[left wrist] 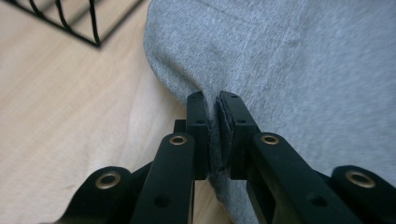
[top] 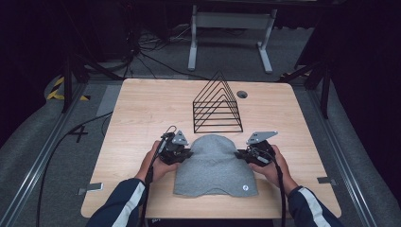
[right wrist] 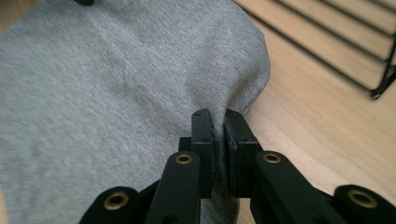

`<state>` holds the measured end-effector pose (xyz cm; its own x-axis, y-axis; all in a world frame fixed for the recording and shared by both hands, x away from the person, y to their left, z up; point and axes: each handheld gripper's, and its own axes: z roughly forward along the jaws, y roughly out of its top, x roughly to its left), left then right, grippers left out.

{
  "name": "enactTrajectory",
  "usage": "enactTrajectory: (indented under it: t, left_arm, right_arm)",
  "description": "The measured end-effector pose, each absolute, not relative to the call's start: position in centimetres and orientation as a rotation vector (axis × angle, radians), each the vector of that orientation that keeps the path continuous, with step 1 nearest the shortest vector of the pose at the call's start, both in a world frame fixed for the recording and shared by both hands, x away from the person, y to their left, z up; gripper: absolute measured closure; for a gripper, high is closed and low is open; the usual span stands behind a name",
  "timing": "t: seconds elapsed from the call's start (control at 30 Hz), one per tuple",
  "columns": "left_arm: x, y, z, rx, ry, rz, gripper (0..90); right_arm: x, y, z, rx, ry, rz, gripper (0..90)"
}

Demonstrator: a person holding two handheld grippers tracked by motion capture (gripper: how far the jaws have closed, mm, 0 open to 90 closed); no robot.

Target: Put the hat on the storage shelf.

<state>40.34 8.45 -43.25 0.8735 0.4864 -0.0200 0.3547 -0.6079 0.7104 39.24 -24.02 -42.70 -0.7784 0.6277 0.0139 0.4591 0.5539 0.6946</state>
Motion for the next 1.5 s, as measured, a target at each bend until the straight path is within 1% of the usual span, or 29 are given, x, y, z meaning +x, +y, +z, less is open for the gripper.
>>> enactTrajectory:
  t: [0.3, 0.47, 0.7, 1.0, 1.03, 1.13, 1.17, 1.23, 1.33, 1.37, 1.43, 1.5]
  left_arm:
    - [39.2, 8.8, -39.1, 2.185, 0.525, 0.301, 83.7]
    - [39.5, 8.3, -35.3, 2.173, 0.453, 0.379, 83.9]
    - [40.0, 7.4, -29.7, 2.143, 0.399, 0.48, 84.2]
    - [40.9, 6.5, -24.2, 2.099, 0.361, 0.589, 84.3]
    - [41.1, 6.5, -23.4, 2.099, 0.347, 0.617, 84.3]
    - [41.4, 6.4, -22.6, 2.09, 0.35, 0.625, 84.4]
    - [41.8, 6.5, -22.0, 2.084, 0.352, 0.625, 84.4]
    - [42.4, 6.4, -21.1, 2.086, 0.358, 0.651, 84.5]
    - [43.3, 6.4, -20.2, 2.079, 0.374, 0.658, 84.5]
    - [43.7, 6.4, -19.9, 2.08, 0.37, 0.676, 84.5]
    - [44.2, 6.6, -19.5, 2.051, 0.399, 0.659, 84.5]
    - [45.0, 6.6, -19.1, 2.055, 0.408, 0.671, 84.5]
  right_arm:
    - [37.9, -25.1, -38.4, 0.807, 2.457, 1.123, 84.4]
    - [37.8, -25.7, -35.7, 0.773, 2.399, 1.162, 84.6]
    - [37.9, -26.6, -30.1, 0.726, 2.281, 1.234, 84.6]
    - [39.1, -27.1, -24.3, 0.697, 2.175, 1.267, 84.6]
    - [39.4, -27.2, -23.7, 0.693, 2.164, 1.259, 84.6]
    - [40.0, -27.3, -22.0, 0.695, 2.134, 1.268, 84.6]
    - [40.0, -27.3, -22.0, 0.695, 2.134, 1.268, 84.6]
    - [40.5, -27.2, -20.8, 0.694, 2.115, 1.273, 84.6]
    - [41.5, -26.8, -19.3, 0.696, 2.096, 1.273, 84.7]
    - [41.8, -26.7, -19.0, 0.698, 2.092, 1.271, 84.6]
    - [42.4, -26.5, -18.5, 0.699, 2.079, 1.276, 84.7]
    - [43.1, -26.3, -18.1, 0.701, 2.073, 1.275, 84.7]
